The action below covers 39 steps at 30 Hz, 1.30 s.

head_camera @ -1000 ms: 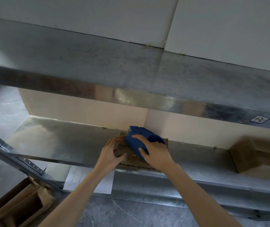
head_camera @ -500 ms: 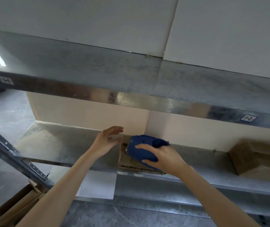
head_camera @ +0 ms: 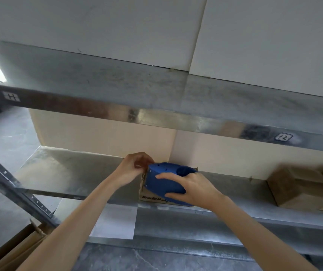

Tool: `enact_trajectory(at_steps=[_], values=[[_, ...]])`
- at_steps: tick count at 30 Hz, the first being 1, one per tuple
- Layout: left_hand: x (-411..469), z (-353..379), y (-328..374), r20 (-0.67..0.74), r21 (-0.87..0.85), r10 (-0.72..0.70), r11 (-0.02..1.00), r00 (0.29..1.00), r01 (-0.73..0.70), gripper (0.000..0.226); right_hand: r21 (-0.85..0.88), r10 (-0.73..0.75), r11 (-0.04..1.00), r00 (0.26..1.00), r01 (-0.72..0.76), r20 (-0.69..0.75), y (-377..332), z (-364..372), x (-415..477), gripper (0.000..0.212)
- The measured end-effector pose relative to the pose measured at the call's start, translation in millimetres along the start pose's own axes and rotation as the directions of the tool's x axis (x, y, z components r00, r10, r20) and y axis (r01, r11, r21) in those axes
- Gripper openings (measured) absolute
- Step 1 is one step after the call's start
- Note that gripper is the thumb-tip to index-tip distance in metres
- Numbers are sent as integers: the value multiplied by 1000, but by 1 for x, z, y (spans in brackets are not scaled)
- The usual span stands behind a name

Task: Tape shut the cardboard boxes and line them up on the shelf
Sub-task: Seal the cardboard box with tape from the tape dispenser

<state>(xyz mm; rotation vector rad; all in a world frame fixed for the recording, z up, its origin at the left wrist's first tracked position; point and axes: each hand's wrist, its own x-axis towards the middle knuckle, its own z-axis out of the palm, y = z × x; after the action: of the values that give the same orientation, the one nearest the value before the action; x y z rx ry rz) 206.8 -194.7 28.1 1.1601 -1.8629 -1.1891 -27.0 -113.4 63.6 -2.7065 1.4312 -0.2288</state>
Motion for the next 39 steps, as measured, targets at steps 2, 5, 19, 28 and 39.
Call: enact_trajectory(at_steps=[2, 5, 19, 28, 39], values=[[0, 1, 1, -25, 21, 3, 1000, 1000, -2, 38, 53, 37, 998, 999, -38, 10, 1, -4, 3, 57], [-1, 3, 1, -53, 33, 1, 999, 999, 1, 30, 157, 74, 984, 996, -81, 50, 6, -9, 7, 55], [-16, -37, -27, -188, -113, -184, 980, 965, 165, 31, 283, 196, 930, 967, -236, 164, 66, -33, -22, 48], [-13, 18, -28, -220, -127, -207, 975, 953, 182, 78, 453, 252, 828, 941, -331, 228, 83, -23, -31, 54], [-9, 36, -52, -240, 34, -191, 978, 952, 205, 75, 550, 276, 743, 923, -382, 269, 103, -7, -24, 49]])
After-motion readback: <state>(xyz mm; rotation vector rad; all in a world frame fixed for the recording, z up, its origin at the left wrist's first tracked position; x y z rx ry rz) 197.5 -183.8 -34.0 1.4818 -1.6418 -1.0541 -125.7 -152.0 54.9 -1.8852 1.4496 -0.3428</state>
